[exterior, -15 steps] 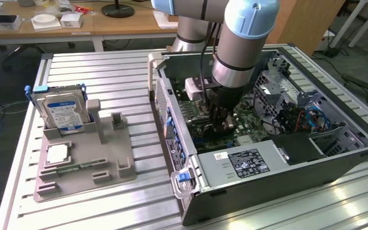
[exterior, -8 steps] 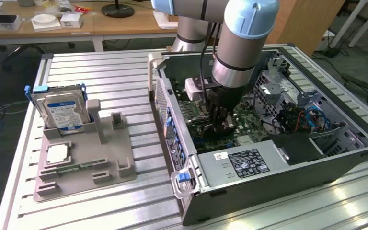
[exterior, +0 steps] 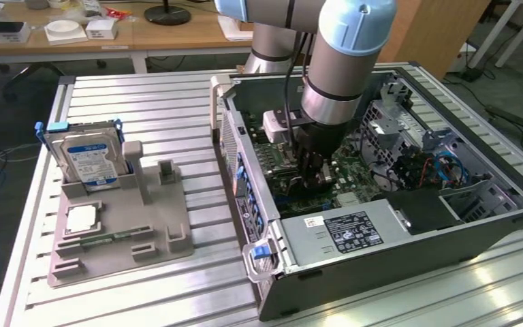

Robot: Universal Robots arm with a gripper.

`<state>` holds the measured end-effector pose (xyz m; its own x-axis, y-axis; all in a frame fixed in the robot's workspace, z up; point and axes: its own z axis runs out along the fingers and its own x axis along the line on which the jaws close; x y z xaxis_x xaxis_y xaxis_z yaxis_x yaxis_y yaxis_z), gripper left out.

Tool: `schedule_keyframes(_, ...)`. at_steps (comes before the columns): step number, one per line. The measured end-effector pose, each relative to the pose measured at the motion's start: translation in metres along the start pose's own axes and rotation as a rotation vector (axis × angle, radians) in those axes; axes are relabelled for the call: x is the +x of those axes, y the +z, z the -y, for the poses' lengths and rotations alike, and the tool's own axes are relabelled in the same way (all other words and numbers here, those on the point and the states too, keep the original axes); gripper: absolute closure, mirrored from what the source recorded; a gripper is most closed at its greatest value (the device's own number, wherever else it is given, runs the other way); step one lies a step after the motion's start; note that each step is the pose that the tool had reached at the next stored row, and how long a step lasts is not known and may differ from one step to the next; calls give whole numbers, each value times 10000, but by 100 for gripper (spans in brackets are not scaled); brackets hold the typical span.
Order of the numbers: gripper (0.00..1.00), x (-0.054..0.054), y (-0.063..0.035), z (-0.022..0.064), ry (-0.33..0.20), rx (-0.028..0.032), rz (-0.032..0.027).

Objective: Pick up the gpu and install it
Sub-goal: 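Insert the gpu into the slot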

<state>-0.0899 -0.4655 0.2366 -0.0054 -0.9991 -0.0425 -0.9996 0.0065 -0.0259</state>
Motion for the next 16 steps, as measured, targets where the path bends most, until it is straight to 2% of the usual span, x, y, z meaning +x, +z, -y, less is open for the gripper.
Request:
schedule_keyframes(6,74,0,0,0,0,-2,2)
schedule_keyframes(7,73,-2,9,-1,2,6,27)
schedule_keyframes(8,73,-2,6,-1,3,6,14)
schedule_keyframes(9,67,-1,2,-1,2,4,7)
schedule_keyframes(10,67,0,-6,0,1,1,1)
schedule_keyframes(16,67,-6,-135,3,0,0,0)
